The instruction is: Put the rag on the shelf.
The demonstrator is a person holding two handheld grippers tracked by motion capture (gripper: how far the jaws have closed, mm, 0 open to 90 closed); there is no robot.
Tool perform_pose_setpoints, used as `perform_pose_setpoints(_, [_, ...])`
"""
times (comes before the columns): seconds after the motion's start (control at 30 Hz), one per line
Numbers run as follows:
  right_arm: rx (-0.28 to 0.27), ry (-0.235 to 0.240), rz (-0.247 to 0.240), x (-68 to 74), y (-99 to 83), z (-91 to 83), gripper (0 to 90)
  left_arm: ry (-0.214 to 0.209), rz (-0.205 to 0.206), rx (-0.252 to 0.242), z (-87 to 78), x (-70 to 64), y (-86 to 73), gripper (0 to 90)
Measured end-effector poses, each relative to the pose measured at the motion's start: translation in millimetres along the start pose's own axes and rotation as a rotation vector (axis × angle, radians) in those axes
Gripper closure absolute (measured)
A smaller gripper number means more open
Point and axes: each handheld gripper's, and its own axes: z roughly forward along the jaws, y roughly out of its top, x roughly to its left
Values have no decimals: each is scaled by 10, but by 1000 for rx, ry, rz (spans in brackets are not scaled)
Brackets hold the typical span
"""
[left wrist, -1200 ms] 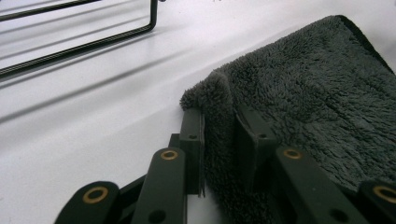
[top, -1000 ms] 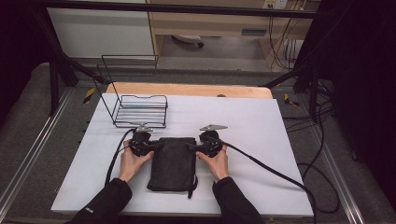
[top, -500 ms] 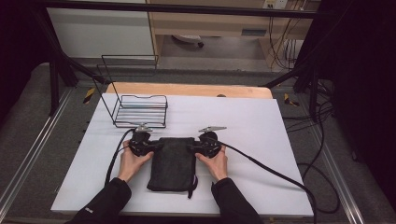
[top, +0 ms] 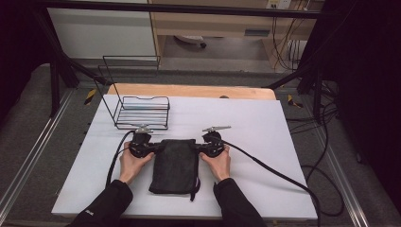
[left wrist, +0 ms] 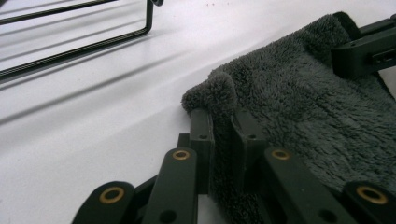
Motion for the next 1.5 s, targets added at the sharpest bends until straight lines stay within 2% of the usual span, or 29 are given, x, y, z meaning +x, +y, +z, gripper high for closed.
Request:
perform_pose_setpoints(0.27, [-35, 8, -23, 43, 29, -89, 834, -15, 6, -64, -156, -43, 42, 818])
perform_pose_setpoints(0.37, [-73, 20, -36, 97, 49, -176, 835, -15, 26, -90, -220, -75, 51, 818])
perform_pose_setpoints(0.83, [-176, 32, -100, 256, 56, -426, 836, -8, 95, -189, -504, -226, 107, 818])
perform_pose_setpoints(1.0, [-209, 40, -120, 308, 60, -528, 837, -21, 97, -228, -597, -291, 129, 818])
perform_pose_setpoints(1.2, [-251, 52, -136, 375, 78, -664, 838, -15, 125, -271, -739, -391, 167, 819])
perform_pose_setpoints(1.5, [-311, 33, -201, 517, 135, -850, 839, -2, 164, -334, -945, -513, 205, 819])
